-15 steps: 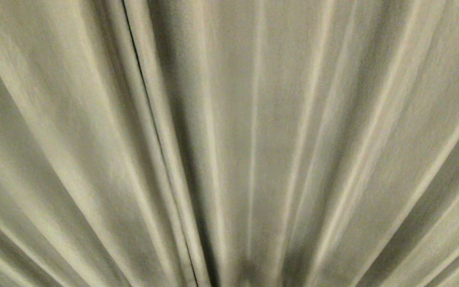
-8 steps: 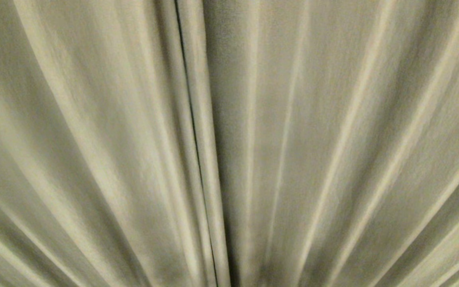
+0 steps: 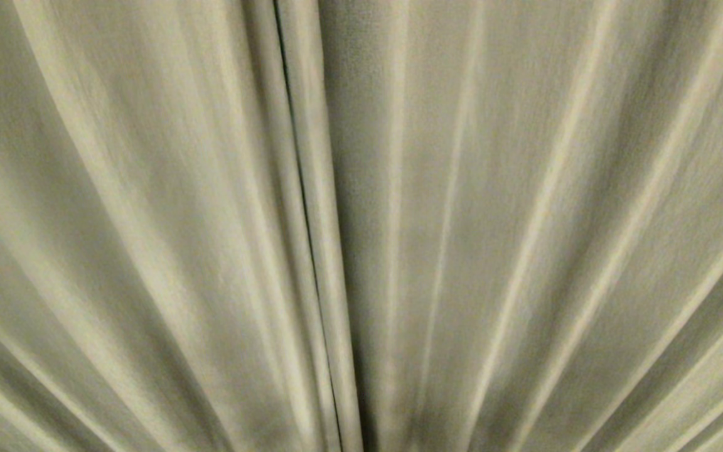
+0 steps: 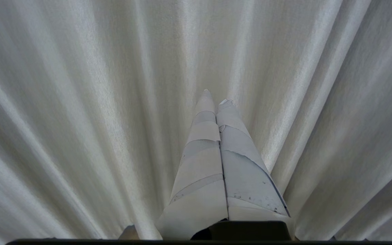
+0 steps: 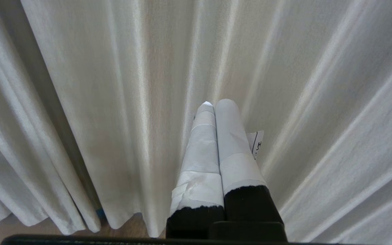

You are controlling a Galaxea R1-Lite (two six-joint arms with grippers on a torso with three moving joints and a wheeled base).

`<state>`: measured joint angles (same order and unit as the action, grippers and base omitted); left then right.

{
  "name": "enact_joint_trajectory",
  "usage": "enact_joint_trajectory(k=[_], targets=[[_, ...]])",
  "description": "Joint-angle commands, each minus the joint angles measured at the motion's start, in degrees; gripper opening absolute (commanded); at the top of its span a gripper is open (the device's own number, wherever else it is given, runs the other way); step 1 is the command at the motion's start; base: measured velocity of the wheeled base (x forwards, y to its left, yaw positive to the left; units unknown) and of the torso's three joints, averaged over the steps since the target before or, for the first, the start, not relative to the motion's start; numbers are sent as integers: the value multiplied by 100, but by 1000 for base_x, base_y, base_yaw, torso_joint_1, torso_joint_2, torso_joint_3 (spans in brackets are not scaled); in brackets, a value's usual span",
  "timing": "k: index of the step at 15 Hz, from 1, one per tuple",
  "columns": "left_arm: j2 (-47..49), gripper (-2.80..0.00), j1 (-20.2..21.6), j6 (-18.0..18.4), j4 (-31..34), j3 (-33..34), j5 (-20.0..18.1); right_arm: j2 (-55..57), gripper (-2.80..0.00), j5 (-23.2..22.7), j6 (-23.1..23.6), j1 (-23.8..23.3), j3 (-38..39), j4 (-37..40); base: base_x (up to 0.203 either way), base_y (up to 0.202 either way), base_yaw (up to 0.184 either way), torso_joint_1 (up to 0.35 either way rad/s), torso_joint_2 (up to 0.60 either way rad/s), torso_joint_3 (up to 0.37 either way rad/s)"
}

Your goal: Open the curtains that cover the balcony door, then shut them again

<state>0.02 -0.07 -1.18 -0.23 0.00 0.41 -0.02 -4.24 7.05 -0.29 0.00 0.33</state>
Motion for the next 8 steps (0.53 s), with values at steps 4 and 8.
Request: enact_joint_trajectory(k=[4,8], targets=[[-2,-280,4,-5,-3,0,2,2,-280,-6,7,3,0,2,0,0,0,0,0,0],[-2,-280,-1,-5,-3,0,2,2,-280,-6,7,3,0,2,0,0,0,0,0,0]])
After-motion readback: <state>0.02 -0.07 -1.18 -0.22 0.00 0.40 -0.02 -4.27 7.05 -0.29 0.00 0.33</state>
